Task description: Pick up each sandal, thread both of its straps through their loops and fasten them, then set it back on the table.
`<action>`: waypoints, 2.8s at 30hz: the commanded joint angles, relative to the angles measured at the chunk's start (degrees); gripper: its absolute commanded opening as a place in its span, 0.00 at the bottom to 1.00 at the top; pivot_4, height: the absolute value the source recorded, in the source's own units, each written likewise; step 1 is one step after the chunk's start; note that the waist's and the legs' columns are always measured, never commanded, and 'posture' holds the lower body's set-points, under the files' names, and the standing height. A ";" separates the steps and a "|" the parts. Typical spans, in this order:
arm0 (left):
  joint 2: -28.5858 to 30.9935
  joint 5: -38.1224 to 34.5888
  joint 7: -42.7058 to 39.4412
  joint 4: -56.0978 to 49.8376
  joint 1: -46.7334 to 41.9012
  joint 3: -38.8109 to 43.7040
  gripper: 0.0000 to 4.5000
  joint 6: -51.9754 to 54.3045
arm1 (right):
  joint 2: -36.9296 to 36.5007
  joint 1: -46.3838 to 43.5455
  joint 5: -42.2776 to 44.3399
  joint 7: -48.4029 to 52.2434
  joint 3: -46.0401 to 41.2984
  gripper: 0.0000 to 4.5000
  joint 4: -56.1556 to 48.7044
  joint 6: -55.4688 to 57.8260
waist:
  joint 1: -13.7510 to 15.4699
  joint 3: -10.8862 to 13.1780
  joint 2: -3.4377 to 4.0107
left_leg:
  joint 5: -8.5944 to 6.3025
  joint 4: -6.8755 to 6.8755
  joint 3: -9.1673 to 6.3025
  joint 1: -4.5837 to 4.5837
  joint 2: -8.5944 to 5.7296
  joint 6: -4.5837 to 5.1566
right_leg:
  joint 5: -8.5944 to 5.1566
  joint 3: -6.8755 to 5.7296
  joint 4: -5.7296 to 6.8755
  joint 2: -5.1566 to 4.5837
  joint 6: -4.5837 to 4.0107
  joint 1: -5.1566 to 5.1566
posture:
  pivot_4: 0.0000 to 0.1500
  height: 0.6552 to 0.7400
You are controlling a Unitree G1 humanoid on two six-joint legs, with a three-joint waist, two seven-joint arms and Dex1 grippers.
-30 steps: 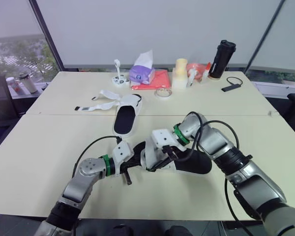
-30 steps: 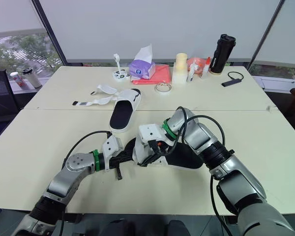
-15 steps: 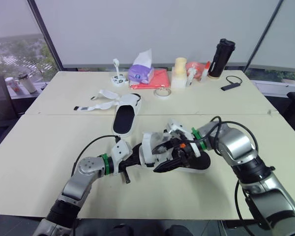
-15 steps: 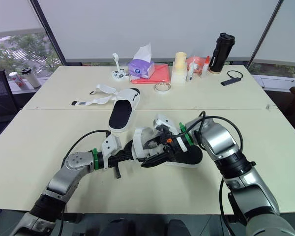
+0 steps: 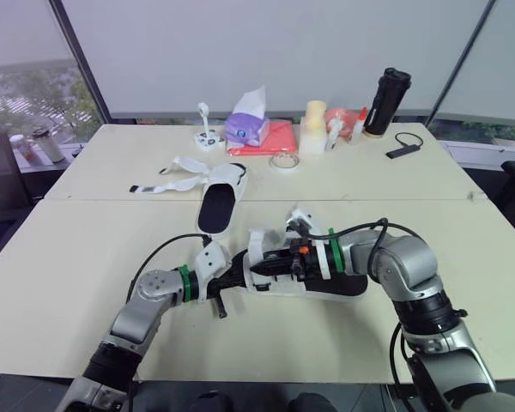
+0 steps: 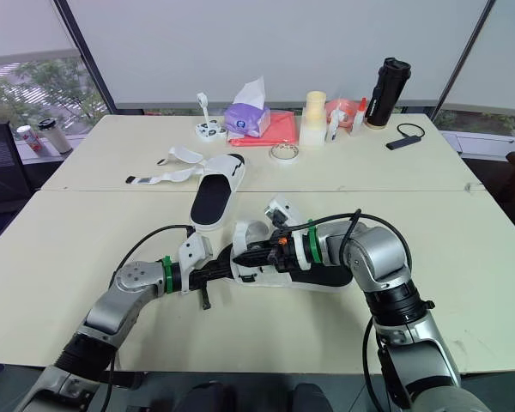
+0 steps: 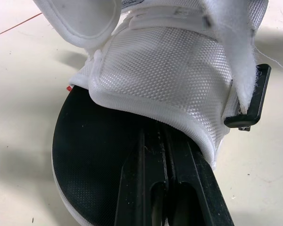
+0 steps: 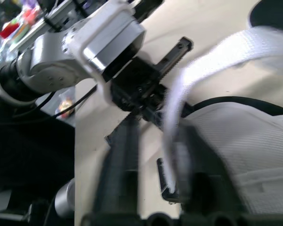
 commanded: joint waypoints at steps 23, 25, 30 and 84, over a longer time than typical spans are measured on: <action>0.04 3.05 0.94 4.50 2.32 -2.56 0.00 1.81 | -1.43 1.95 5.97 -7.44 -0.75 0.52 -4.77 -0.87 | 0.08 0.00 0.00 | 0.00 -0.01 0.00 -0.01 0.00 0.01 | -0.01 0.00 -0.02 0.00 -0.01 0.00 | 1.00 1.00; 0.05 3.09 0.89 4.65 2.21 -2.53 0.00 1.85 | -2.13 2.89 8.45 -8.22 -5.11 0.74 -7.35 -0.64 | 0.13 0.00 -0.01 | 0.00 0.01 0.00 -0.02 0.00 0.01 | -0.01 0.00 -0.02 -0.01 -0.01 0.01 | 1.00 1.00; 0.36 2.97 0.15 4.80 1.98 -2.57 0.00 1.99 | -4.73 8.22 13.64 -10.57 -12.97 0.84 -16.03 0.52 | 0.14 0.01 -0.02 | 0.00 -0.02 0.01 -0.10 0.00 0.01 | -0.01 0.00 -0.11 -0.02 -0.01 0.00 | 1.00 1.00; 1.72 3.57 -5.73 10.14 -3.96 -4.44 0.00 0.62 | 3.14 30.95 2.66 -23.74 0.30 0.01 -12.67 -20.82 | 0.10 0.10 -0.22 | 0.07 0.00 0.00 -0.09 0.05 0.12 | -0.02 -0.05 -0.05 -0.02 -0.02 0.00 | 1.00 1.00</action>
